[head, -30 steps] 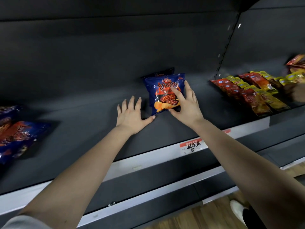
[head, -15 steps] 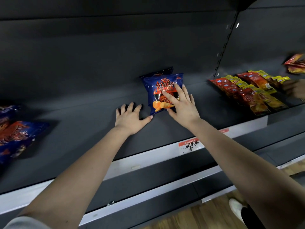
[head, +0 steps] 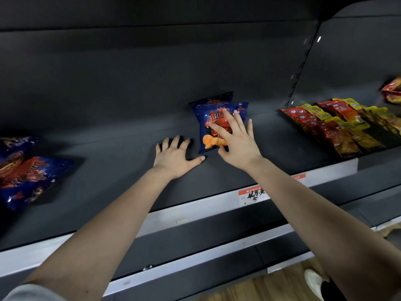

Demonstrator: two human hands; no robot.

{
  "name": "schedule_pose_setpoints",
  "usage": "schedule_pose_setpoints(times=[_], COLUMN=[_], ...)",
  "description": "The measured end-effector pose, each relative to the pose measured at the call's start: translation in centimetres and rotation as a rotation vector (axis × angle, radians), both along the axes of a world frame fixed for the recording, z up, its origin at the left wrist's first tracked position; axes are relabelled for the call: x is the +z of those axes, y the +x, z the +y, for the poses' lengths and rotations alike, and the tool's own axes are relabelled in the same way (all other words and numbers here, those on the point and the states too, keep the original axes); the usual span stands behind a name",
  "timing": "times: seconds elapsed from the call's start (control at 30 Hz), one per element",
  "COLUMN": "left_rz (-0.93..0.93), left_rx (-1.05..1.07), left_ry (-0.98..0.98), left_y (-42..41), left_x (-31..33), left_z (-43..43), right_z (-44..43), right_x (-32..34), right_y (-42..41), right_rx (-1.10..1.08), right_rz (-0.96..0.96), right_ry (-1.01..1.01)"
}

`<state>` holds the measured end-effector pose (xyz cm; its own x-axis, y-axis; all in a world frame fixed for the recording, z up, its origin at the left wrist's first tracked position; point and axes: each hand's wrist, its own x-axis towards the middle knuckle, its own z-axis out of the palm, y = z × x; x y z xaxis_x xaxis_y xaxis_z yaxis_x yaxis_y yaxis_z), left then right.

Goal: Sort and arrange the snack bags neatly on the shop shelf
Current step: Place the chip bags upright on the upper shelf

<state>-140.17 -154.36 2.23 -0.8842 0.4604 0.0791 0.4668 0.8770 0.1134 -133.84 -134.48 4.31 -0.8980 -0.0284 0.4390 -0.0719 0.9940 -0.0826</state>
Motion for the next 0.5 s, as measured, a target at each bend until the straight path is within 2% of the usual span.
schedule_pose_setpoints(times=[0.5], left_rz=[-0.003], left_rx=[0.018], left_ry=[0.017], left_y=[0.0], left_x=[0.3], left_z=[-1.2], right_z=[0.2], right_x=[0.0], right_y=[0.8], right_rx=[0.079], right_rz=[0.015], right_ry=[-0.023])
